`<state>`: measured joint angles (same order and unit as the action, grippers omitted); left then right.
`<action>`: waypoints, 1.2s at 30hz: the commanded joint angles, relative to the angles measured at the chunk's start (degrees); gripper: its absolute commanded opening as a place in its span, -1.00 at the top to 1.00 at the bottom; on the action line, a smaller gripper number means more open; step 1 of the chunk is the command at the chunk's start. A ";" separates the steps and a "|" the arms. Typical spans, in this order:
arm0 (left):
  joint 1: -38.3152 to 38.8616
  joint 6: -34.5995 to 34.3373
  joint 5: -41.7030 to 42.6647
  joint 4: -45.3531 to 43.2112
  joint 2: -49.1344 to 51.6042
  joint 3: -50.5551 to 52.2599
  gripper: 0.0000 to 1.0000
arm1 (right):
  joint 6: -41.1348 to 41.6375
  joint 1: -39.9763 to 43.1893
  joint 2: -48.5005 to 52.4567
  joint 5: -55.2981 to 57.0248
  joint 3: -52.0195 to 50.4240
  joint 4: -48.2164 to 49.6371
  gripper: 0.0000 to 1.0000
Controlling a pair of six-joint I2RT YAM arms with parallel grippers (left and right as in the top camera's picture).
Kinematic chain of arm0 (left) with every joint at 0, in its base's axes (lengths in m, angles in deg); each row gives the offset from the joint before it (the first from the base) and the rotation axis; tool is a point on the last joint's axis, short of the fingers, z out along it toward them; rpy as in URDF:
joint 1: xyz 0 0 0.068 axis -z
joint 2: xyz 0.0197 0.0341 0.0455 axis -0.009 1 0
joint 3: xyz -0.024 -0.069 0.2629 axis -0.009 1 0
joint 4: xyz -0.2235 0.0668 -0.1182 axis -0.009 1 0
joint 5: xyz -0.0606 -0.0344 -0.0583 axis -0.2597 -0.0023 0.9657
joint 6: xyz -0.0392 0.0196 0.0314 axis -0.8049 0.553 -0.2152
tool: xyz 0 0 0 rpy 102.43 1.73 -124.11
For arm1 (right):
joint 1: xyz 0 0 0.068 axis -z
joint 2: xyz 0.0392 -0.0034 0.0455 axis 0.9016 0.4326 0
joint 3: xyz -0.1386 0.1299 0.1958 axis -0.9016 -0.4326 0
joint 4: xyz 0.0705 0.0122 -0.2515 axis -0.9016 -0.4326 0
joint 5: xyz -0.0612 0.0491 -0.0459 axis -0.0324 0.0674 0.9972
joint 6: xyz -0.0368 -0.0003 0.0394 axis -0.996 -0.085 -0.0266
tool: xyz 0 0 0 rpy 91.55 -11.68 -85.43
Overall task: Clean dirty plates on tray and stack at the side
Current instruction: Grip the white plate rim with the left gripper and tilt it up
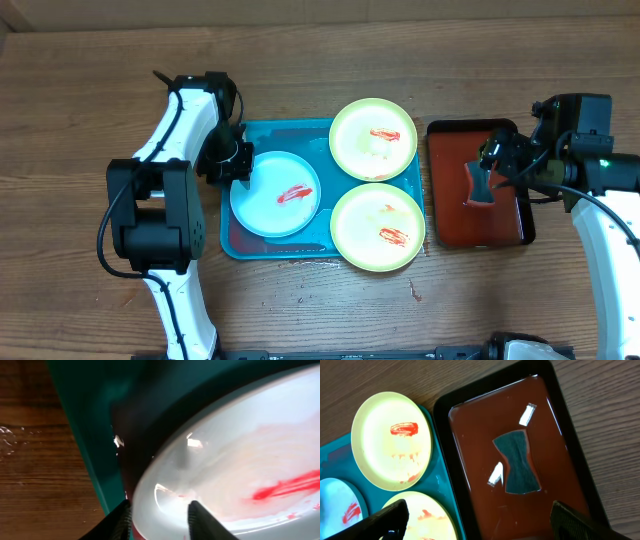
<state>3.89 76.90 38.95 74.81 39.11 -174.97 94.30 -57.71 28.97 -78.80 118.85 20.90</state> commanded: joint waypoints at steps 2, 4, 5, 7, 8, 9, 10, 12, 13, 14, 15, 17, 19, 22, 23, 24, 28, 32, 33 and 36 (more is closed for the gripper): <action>0.02 -5.16 0.52 -1.75 0.63 2.78 0.45 | 0.02 0.17 -0.17 0.59 1.03 0.48 -0.84; 0.04 -5.62 0.52 -2.75 0.63 4.02 0.50 | 0.02 0.17 -0.17 0.61 1.03 0.66 -0.84; 0.04 -5.60 0.52 -3.45 0.63 4.57 0.51 | 0.02 0.17 -0.17 0.61 0.96 0.79 -0.84; 0.04 -5.57 0.55 -5.29 0.63 5.86 0.51 | 0.02 0.17 -0.17 0.61 0.87 0.98 -0.84; 0.04 -5.57 0.57 -6.38 0.63 6.47 0.53 | 0.02 0.17 -0.17 0.59 0.87 0.98 -0.84; 0.04 -5.60 0.81 -7.23 0.63 6.93 0.55 | 0.02 0.17 -0.17 0.59 0.87 0.98 -0.84; 0.04 -5.55 1.16 -8.13 0.63 7.26 0.58 | 0.02 0.17 -0.17 0.59 0.87 0.96 -0.84; 0.02 -5.57 1.16 -9.42 0.63 7.41 0.83 | 0.04 0.17 -0.17 0.59 0.87 0.92 -0.83; 0.02 -5.57 1.16 -10.10 0.63 7.41 0.92 | 0.04 0.17 -0.17 0.59 0.85 0.92 -0.83; 0.02 -5.55 1.16 -10.69 0.63 7.41 0.91 | 0.04 0.17 -0.17 0.59 0.85 0.90 -0.82; 0.02 -5.55 1.16 -11.21 0.63 7.41 0.92 | 0.04 0.17 -0.17 0.59 0.85 0.83 -0.82; 0.02 -5.44 1.66 -12.24 0.61 7.30 0.91 | 0.04 0.17 -0.17 0.57 0.85 0.48 -0.81; 0.02 -4.83 2.36 -12.28 0.57 6.47 0.91 | 0.07 0.17 -0.17 0.57 0.83 0.28 -0.79; 0.02 -3.37 2.62 -11.28 0.28 4.22 0.91 | 0.07 0.17 -0.17 0.59 0.83 0.26 -0.75; 0.02 -2.62 2.64 -10.73 0.22 3.34 0.92 | 0.07 0.17 -0.17 0.59 0.83 0.26 -0.74; 0.02 -2.16 2.58 -9.81 0.17 2.16 0.92 | 0.07 0.17 -0.13 0.59 0.83 0.26 -0.72; 0.02 -0.07 2.43 -6.62 0.17 -2.73 0.92 | 0.07 0.17 1.09 0.59 0.83 0.11 -0.69; 0.20 0.61 2.40 -5.75 0.17 -3.91 0.92 | 0.07 0.17 3.65 0.57 0.81 -0.81 -0.68; 0.24 1.03 2.38 -5.64 0.17 -3.91 0.92 | 0.07 0.17 4.37 0.57 0.83 -0.98 -0.68; 0.31 1.53 2.19 -5.55 0.17 -3.91 0.92 | 0.04 0.17 6.82 0.59 0.81 -0.96 -0.68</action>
<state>3.80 76.40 42.19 68.98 38.50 -177.72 94.32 -57.71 33.45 -78.80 118.85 19.72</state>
